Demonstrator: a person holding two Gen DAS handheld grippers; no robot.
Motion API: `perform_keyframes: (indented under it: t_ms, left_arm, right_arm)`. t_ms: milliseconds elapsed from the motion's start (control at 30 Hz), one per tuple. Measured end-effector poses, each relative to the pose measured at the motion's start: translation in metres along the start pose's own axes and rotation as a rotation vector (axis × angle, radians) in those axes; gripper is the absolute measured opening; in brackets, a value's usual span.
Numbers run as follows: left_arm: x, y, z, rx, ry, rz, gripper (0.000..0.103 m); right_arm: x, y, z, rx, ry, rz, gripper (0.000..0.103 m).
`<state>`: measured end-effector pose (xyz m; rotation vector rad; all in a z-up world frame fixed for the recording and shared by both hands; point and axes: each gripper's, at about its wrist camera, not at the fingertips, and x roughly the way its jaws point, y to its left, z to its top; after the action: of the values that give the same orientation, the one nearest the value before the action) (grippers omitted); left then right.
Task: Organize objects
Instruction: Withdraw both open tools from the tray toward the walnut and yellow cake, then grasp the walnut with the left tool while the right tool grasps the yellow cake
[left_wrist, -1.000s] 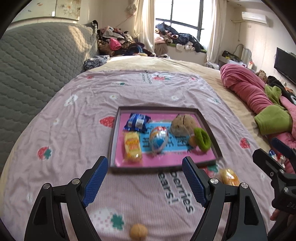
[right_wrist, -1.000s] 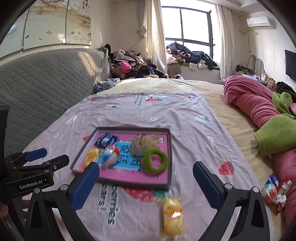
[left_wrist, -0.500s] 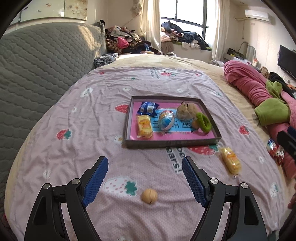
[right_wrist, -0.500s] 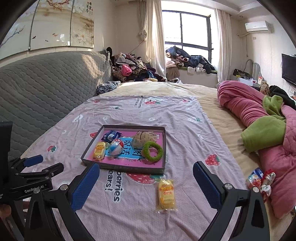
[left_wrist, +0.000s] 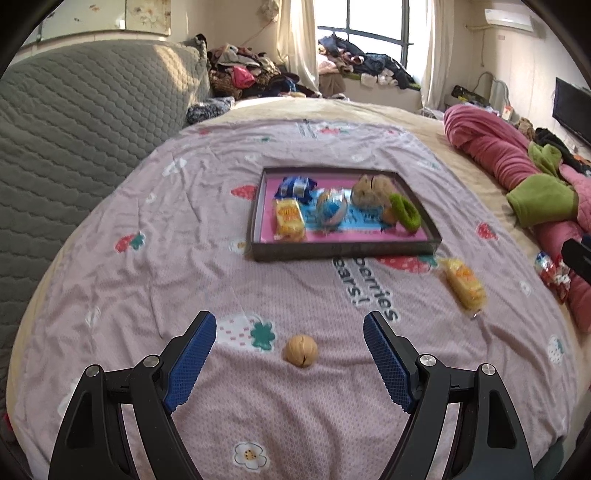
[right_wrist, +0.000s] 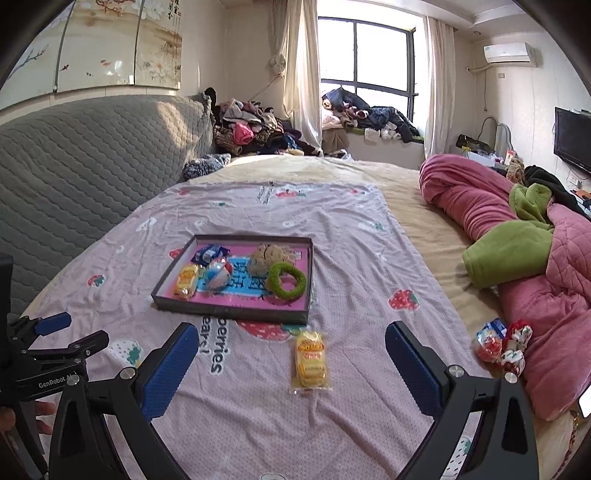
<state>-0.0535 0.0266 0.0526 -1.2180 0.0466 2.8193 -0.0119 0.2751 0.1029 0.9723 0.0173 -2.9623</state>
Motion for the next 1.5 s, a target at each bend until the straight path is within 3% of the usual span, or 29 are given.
perform_keyframes:
  t_ms: [433,1267,1500]
  left_arm:
    - [0.065,-0.001,-0.032,0.009,0.090,-0.014,0.083]
    - [0.106,-0.006,-0.044,0.013,0.149,-0.050,0.083]
    - [0.110,-0.002,-0.043,-0.004,0.155,-0.067,0.075]
  right_arm:
    - [0.059,0.000,-0.030,-0.019,0.081,0.010,0.102]
    - [0.152,-0.016,-0.055,-0.024,0.243,-0.040,0.102]
    - [0.168,-0.017,-0.059,-0.006,0.273,-0.040,0.088]
